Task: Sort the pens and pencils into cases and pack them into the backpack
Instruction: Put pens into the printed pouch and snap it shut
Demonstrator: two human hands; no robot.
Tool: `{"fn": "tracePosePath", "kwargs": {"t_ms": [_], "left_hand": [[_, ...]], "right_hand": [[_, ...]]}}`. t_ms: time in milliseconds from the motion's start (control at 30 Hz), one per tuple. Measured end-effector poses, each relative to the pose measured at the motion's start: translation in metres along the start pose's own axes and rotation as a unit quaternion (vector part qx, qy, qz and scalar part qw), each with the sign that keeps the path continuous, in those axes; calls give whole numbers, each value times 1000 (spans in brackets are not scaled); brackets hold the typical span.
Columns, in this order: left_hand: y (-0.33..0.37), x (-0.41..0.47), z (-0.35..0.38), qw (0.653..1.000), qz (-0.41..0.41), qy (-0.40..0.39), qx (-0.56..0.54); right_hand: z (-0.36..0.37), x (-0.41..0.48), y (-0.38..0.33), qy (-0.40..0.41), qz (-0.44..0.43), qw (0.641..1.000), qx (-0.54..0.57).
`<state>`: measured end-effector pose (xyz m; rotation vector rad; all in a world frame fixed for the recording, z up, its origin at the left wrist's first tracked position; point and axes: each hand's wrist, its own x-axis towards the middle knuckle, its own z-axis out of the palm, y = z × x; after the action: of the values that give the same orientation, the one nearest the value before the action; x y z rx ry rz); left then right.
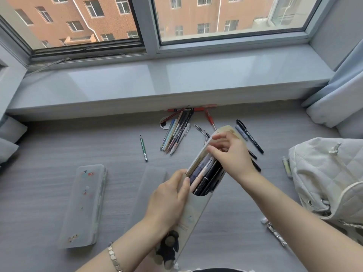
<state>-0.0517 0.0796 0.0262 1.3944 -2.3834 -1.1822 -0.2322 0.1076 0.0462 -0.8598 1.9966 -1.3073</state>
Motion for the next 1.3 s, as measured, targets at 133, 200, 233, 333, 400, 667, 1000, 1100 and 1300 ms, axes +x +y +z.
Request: {"fn": "tracePosePath", "kwargs": {"t_ms": [133,200,233,333,400,667,1000,1100,1300], "left_hand": [[-2,-1,1,1000,-3,-7,4],[-2,0,2,1000,-7,-13,1],[-2,1,3,1000,-12,-16,-7],[-2,9,4,997,-34,-24,-68],[-2,15,5,991,-46,-16,-128],[8,18,6,987,12,-74,-143],[2,5,-3,961,22,-67,268],[-15,1,-9,963,-22,-37,268],[-10,3,-1,988,29,35,146]], "right_hand": [[-1,0,4,0,30,999,-10],[-3,0,6,-12,17,998,-53],[-4,0,5,-12,-1,997,-80],[-8,-2,4,73,-134,981,-121],[-11,-6,9,159,-137,973,-100],[12,-24,19,1,236,888,395],[-1,-7,16,182,263,841,436],[-12,-5,17,208,259,822,463],[0,-23,22,127,276,811,500]]}}
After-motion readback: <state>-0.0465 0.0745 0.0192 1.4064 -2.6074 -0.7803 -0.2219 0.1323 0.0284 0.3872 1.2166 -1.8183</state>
